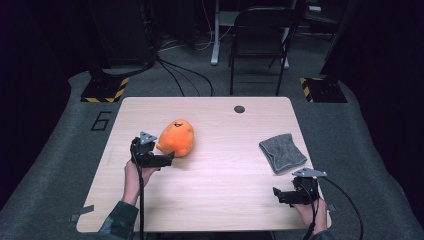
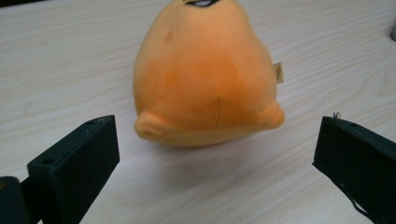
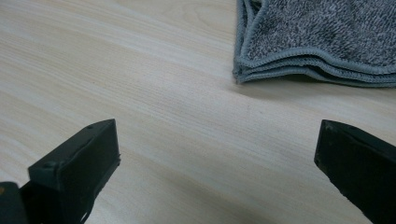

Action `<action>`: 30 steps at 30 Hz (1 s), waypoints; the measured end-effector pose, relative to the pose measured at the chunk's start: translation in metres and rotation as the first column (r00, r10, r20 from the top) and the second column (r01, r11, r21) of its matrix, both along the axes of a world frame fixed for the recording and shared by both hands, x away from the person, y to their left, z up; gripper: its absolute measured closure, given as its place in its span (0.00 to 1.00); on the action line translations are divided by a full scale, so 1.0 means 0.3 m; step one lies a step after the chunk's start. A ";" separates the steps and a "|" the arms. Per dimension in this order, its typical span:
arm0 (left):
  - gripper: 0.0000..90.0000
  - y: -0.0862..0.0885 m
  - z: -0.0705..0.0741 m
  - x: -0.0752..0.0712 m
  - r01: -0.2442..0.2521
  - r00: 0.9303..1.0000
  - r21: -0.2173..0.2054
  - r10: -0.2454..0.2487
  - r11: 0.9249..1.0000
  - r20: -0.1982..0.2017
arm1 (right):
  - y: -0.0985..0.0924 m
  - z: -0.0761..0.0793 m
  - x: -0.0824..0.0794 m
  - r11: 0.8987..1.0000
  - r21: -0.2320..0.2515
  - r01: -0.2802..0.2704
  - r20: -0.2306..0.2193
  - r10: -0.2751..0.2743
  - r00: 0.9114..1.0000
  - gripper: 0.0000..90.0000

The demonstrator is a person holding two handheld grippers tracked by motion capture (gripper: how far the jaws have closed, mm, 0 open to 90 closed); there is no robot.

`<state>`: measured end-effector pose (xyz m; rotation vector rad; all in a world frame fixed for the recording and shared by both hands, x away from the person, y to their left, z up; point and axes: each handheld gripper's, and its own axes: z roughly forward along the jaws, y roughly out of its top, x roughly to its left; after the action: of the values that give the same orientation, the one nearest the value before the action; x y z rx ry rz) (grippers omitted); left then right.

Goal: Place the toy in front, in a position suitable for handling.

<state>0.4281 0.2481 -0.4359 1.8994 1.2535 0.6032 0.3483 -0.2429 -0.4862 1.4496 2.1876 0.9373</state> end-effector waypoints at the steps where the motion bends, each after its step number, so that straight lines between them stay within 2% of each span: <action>1: 0.00 0.003 -0.002 0.003 0.003 1.000 -0.020 -0.003 1.000 -0.001 | 0.000 0.001 0.000 1.000 0.001 0.001 0.002 -0.001 1.000 0.00; 2: 0.00 0.003 -0.007 0.008 0.002 1.000 -0.039 -0.002 0.999 -0.006 | 0.001 0.002 -0.001 1.000 -0.001 0.003 0.003 -0.003 1.000 0.00; 4: 0.00 -0.004 -0.011 0.025 0.008 1.000 -0.001 -0.008 1.000 -0.018 | 0.007 0.004 -0.001 1.000 -0.001 -0.002 0.002 0.002 1.000 0.00; 5: 0.00 -0.003 -0.007 0.031 0.004 1.000 0.001 -0.004 1.000 -0.015 | 0.008 0.005 -0.001 1.000 -0.012 -0.012 0.003 0.012 1.000 0.00; 7: 0.00 0.005 0.005 0.041 0.001 1.000 -0.013 -0.001 1.000 -0.016 | 0.013 0.007 -0.001 1.000 -0.004 -0.007 0.000 0.007 1.000 0.00; 9: 0.00 0.007 0.016 0.052 0.002 1.000 0.001 -0.002 1.000 -0.018 | 0.013 0.008 0.001 1.000 -0.002 -0.005 0.003 0.005 1.000 0.00; 12: 0.00 0.007 0.022 0.073 0.007 1.000 -0.015 -0.007 1.000 -0.028 | 0.014 0.008 0.005 1.000 0.010 0.000 -0.003 0.000 1.000 0.00; 14: 0.00 0.003 0.023 0.088 0.001 1.000 -0.012 -0.001 1.000 -0.023 | 0.014 0.009 0.012 1.000 0.006 -0.007 -0.002 0.007 1.000 0.00; 16: 0.00 0.002 0.015 0.104 0.002 0.999 -0.016 -0.002 1.000 -0.037 | 0.020 0.007 0.011 1.000 0.014 -0.003 -0.008 0.003 1.000 0.00; 18: 0.00 0.004 0.002 0.122 -0.021 0.999 -0.019 0.020 1.000 -0.041 | 0.025 0.004 0.009 1.000 -0.004 -0.019 -0.007 0.019 1.000 0.00; 24: 0.01 -0.007 -0.013 0.198 -0.034 0.996 -0.030 0.032 0.999 -0.085 | 0.030 0.006 0.005 1.000 -0.002 -0.005 -0.014 0.005 1.000 0.00; 28: 0.01 -0.032 -0.016 0.253 -0.030 0.993 0.010 0.031 1.000 -0.114 | 0.027 0.003 0.011 1.000 -0.003 -0.008 -0.013 0.008 1.000 0.00; 30: 0.01 -0.045 -0.026 0.274 -0.040 0.990 0.008 0.040 0.999 -0.133 | 0.027 0.002 0.010 1.000 0.002 -0.002 -0.016 0.002 1.000 0.00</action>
<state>0.5102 0.2347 -0.4438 1.9501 1.3783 0.5079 0.3512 -0.2348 -0.4856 1.4608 2.2000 0.9315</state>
